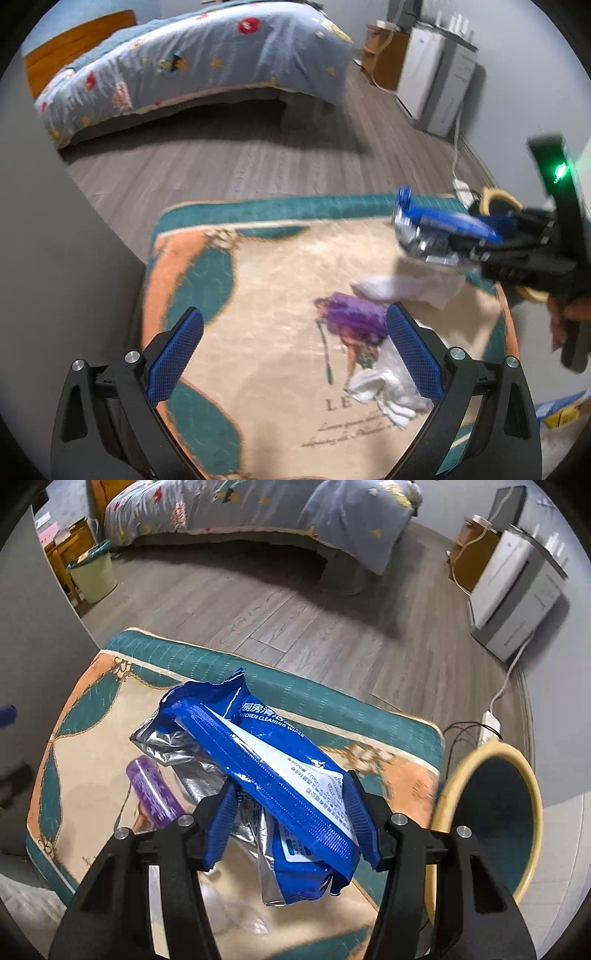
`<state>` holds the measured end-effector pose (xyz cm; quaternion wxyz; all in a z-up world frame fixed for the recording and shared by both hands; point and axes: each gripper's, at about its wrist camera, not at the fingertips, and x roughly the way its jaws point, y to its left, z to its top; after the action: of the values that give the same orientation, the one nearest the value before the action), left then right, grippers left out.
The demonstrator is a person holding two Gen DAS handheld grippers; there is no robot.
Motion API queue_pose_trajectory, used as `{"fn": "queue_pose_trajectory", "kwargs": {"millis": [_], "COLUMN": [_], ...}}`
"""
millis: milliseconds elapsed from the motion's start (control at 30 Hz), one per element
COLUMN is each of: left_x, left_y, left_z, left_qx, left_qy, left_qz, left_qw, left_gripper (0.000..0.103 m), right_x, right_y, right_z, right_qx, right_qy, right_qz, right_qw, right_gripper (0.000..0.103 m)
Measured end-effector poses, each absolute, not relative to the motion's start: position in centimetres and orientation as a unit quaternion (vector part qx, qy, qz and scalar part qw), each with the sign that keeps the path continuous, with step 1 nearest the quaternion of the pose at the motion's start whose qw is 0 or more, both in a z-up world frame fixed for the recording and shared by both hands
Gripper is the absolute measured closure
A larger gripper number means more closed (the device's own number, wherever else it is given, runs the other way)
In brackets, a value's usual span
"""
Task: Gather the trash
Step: 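Grasp the blue wipes packet with the right tool while the left tool grasps the clear plastic bag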
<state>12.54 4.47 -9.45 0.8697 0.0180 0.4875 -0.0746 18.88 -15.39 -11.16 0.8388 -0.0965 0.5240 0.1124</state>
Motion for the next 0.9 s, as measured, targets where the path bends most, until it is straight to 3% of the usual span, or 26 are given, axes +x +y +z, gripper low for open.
{"fn": "queue_pose_trajectory", "kwargs": {"millis": [300,667,900], "left_x": [10.8,9.9,10.4], "left_y": [-0.8,-5.7,-6.9], "left_z": [-14.3,-16.7,-17.4], "left_qx": [0.046,0.091,0.107], "left_qy": [0.529,0.543,0.542], "left_qz": [-0.129,-0.187,-0.19], "left_qw": [0.838,0.814,0.812], "left_gripper": [0.005,0.006,0.012], "right_x": [17.6,17.1,17.1], "right_y": [-22.1,-23.3,-23.1], "right_z": [-11.2,-12.9,-14.3], "right_qx": [-0.013,-0.034,-0.073], "right_qy": [0.552,0.571,0.583], "right_qz": [0.068,0.066,0.066], "right_qw": [0.831,0.818,0.806], "right_gripper": [0.047,0.047,0.047]}}
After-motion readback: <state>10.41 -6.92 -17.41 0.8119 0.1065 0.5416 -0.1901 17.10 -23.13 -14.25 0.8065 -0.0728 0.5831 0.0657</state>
